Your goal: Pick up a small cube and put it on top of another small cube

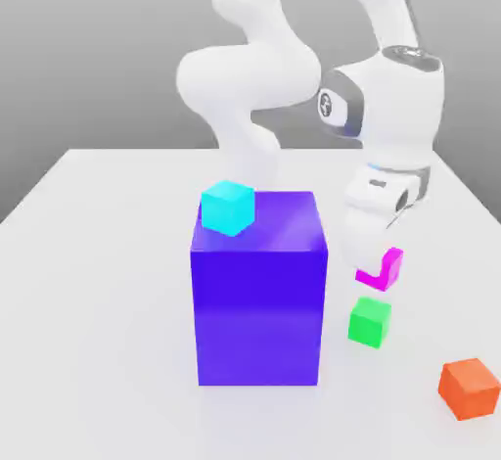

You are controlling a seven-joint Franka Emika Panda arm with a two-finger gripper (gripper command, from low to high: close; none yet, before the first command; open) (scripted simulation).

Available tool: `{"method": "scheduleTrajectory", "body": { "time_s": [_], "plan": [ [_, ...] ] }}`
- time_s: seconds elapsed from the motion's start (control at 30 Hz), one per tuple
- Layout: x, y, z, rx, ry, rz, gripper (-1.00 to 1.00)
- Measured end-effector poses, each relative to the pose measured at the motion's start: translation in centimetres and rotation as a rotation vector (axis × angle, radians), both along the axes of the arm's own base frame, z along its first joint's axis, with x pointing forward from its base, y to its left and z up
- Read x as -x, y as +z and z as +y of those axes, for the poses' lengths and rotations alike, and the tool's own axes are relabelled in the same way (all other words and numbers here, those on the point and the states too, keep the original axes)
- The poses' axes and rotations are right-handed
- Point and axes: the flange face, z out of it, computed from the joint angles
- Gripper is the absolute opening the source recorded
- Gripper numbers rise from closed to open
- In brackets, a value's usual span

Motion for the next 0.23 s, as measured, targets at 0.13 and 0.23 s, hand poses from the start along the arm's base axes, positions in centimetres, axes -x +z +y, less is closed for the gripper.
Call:
{"method": "scheduleTrajectory", "body": {
  "time_s": [0.13,0.23],
  "plan": [
    [0.1,-3.3,-0.2,0.0,0.0,0.0,-1.0],
    [0.0,-4.0,-0.3,0.0,-0.006,0.0,1.0]
  ]
}}
